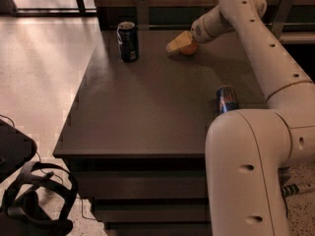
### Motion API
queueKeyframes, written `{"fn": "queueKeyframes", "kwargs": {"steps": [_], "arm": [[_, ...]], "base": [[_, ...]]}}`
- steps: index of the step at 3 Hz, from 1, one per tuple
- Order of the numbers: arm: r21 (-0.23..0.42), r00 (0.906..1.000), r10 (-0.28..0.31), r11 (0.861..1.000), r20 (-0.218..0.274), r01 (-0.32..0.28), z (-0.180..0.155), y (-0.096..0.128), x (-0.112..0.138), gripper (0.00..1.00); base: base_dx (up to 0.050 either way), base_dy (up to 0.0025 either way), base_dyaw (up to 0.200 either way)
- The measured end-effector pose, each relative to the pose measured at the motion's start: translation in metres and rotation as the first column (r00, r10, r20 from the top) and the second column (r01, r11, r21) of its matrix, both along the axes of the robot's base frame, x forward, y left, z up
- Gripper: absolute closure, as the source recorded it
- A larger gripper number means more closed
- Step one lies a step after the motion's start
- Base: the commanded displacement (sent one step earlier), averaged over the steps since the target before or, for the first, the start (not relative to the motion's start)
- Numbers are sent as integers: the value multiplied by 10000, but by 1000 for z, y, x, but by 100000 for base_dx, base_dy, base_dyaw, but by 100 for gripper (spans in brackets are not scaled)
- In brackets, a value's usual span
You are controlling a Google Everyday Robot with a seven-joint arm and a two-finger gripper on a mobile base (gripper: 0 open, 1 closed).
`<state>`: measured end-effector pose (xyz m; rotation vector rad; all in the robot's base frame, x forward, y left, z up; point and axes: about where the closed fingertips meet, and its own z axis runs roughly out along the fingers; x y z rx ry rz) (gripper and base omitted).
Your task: Pick orange
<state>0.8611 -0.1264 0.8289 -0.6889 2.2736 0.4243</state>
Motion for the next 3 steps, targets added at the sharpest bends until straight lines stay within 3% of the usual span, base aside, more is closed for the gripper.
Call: {"fn": "queueKeyframes", "kwargs": {"steps": [3], "arm": [[3, 9999, 82, 10000, -119, -82, -8, 7, 1, 87]], "base": [[0, 0, 0]]}}
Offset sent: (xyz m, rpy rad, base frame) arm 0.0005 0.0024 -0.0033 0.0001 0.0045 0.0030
